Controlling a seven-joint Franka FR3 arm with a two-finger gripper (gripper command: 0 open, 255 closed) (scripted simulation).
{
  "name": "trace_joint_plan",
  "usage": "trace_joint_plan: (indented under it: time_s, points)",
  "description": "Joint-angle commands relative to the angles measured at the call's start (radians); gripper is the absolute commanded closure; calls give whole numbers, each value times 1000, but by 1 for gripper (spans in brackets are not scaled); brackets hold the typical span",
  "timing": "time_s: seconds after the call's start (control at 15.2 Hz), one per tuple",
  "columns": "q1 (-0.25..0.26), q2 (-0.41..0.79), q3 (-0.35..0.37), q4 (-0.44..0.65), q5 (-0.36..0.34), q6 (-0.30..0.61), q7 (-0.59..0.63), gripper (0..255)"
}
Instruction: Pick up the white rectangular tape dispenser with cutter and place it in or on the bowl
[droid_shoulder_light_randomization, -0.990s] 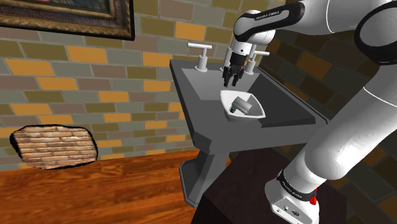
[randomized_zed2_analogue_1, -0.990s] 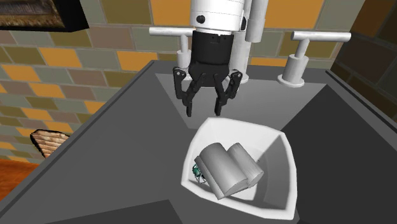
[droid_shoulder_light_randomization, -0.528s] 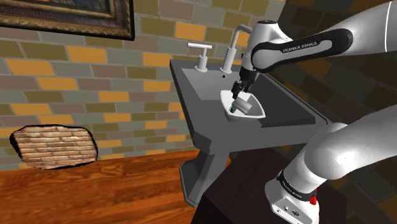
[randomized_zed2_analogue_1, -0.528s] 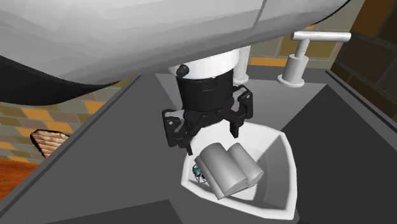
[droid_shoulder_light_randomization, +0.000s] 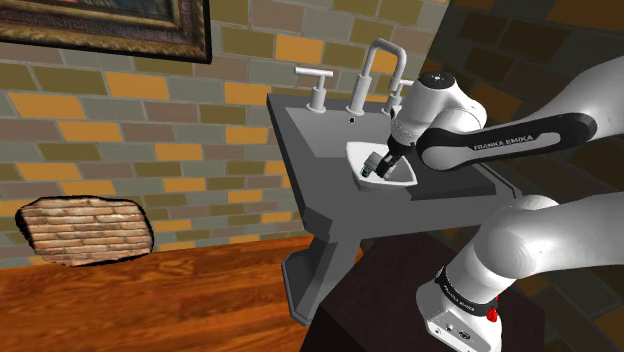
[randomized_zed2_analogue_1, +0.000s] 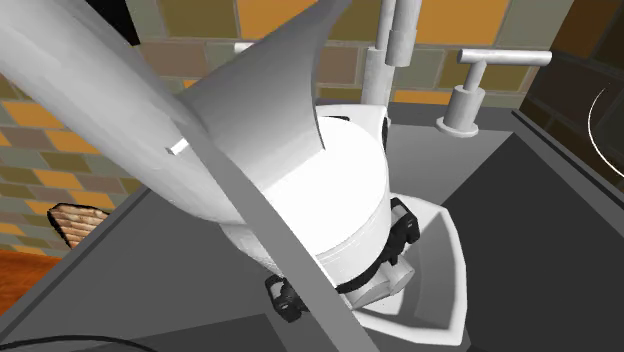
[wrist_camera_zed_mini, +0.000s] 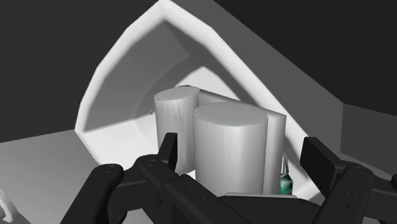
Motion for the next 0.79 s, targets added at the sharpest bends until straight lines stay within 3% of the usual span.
trace_joint_plan:
  time_s: [0.0, 0.2, 0.73]
  points:
    - [-17, 27, -1, -12, -24, 43, 13, 0]
    - [-40, 71, -3, -18, -54, 96, 29, 0]
    - [-40, 71, -3, -18, -54, 95, 29, 0]
